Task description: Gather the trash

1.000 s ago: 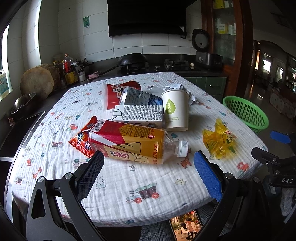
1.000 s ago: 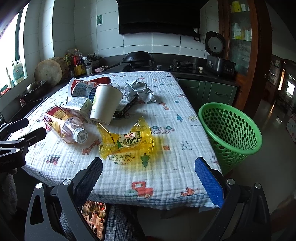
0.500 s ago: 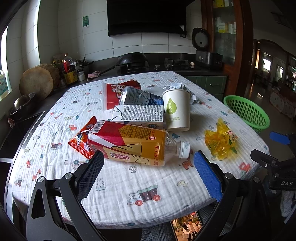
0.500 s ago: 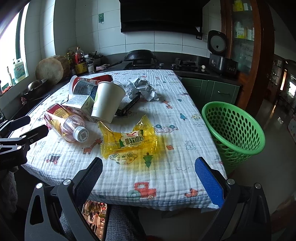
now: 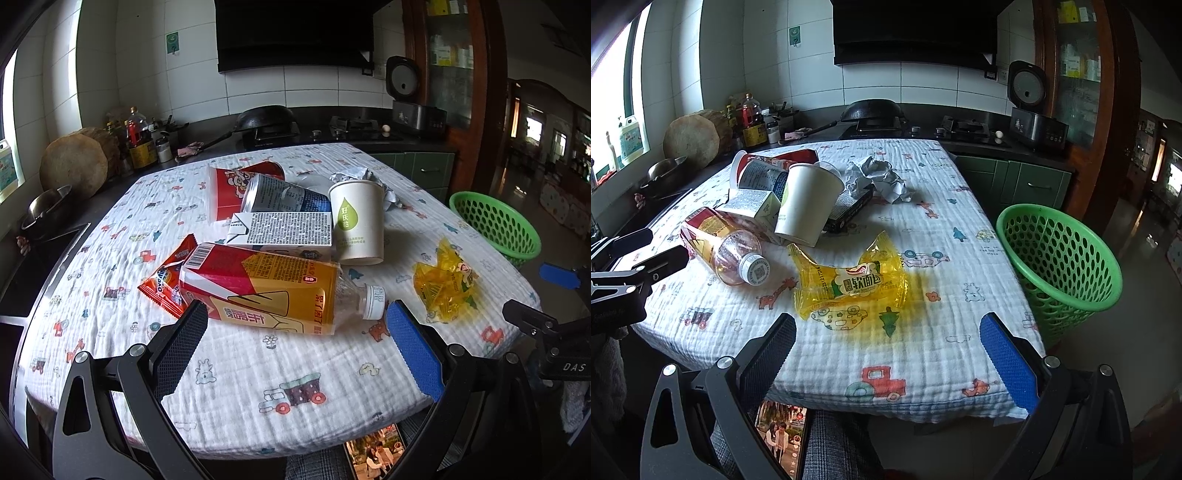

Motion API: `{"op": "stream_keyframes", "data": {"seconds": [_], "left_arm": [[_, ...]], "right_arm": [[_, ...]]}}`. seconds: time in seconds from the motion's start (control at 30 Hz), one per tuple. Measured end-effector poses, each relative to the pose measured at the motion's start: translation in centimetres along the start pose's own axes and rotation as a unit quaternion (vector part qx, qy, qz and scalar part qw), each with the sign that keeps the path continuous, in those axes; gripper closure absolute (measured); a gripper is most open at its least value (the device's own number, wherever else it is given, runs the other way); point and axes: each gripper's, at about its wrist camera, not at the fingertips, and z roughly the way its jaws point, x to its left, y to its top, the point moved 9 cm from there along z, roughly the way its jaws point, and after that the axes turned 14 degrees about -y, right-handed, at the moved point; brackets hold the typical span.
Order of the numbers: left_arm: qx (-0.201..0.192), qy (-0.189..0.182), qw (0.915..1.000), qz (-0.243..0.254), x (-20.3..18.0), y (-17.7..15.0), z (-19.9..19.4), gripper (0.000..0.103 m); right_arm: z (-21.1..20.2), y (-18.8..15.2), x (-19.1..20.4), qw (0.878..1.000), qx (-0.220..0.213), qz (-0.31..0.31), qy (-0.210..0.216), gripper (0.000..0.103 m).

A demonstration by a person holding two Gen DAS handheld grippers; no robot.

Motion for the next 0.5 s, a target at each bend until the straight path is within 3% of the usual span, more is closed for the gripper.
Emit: {"op": "stream_keyframes", "data": {"seconds": [0.5], "left_arm": [[-0.004,0.003,1.0,-0.001,0.88,0.93,-0.13,0.009]], "right_arm": [[0.64,0.17,0.18,1.0,0.003,-0.006,0.001,0.006]]}}
